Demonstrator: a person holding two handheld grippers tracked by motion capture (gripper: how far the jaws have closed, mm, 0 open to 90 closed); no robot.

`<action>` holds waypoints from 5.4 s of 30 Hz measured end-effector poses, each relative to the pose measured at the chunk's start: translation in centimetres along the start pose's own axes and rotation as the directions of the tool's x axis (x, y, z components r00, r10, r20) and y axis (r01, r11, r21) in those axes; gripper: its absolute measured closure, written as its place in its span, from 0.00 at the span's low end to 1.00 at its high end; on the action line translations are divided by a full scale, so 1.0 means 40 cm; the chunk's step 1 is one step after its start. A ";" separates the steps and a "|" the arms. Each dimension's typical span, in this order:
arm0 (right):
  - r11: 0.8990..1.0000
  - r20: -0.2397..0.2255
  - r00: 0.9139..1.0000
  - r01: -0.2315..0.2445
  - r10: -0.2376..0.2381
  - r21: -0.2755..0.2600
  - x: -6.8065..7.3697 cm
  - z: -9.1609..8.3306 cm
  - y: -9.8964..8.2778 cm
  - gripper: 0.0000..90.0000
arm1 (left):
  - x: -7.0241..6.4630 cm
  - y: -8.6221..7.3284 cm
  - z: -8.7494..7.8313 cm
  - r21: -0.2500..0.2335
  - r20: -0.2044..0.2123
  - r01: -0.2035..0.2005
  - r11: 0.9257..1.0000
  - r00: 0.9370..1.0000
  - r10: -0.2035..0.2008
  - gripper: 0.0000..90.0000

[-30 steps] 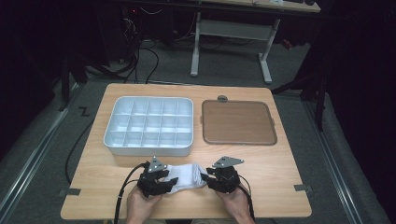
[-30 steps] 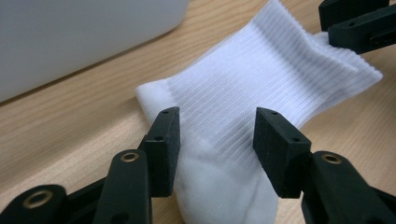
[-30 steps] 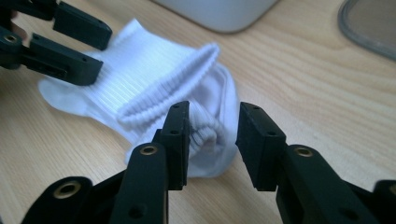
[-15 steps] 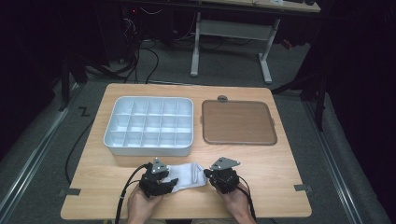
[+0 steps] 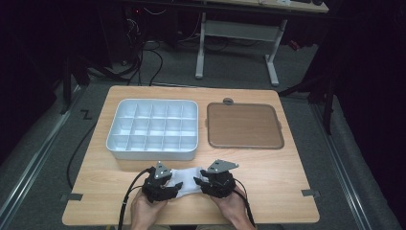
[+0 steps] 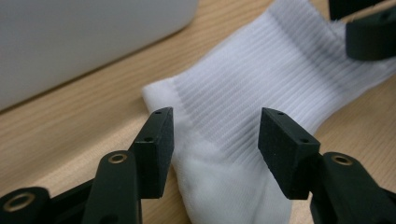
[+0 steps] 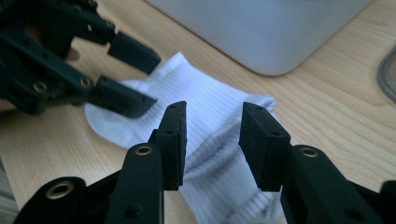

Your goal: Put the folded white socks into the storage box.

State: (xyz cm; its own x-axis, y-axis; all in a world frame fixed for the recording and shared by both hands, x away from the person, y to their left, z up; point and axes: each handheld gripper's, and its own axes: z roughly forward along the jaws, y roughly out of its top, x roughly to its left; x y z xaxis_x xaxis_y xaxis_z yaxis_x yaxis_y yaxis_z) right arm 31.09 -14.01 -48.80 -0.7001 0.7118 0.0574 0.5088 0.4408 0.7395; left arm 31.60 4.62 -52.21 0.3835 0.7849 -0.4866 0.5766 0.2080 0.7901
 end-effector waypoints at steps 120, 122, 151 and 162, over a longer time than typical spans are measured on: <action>0.990 -0.081 0.993 0.093 -0.085 0.104 0.054 0.126 0.007 0.99 | -0.004 0.096 -0.010 0.044 0.172 0.262 0.964 0.949 -0.266 0.91; 0.990 -0.087 0.993 0.092 -0.083 0.108 0.054 0.125 0.009 0.98 | 0.001 0.096 -0.012 0.043 0.168 0.264 0.964 0.949 -0.267 0.91; 0.996 -0.001 1.000 0.002 -0.002 0.091 -0.035 0.096 -0.001 0.80 | 0.005 0.111 -0.020 0.041 0.147 0.266 0.963 0.952 -0.269 0.92; 0.995 -0.035 0.999 0.003 0.000 0.104 -0.009 0.107 0.007 0.82 | -0.016 0.124 -0.008 0.036 0.162 0.262 0.964 0.951 -0.264 0.92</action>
State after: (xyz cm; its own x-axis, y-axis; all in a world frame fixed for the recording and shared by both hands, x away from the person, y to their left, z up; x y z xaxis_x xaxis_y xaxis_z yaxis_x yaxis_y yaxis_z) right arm 33.62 -11.81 -51.48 -0.7169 0.6924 0.0811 0.5560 0.4977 0.6657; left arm 33.96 5.33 -47.86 0.3292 0.5968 -0.7317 0.6823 0.3853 0.6213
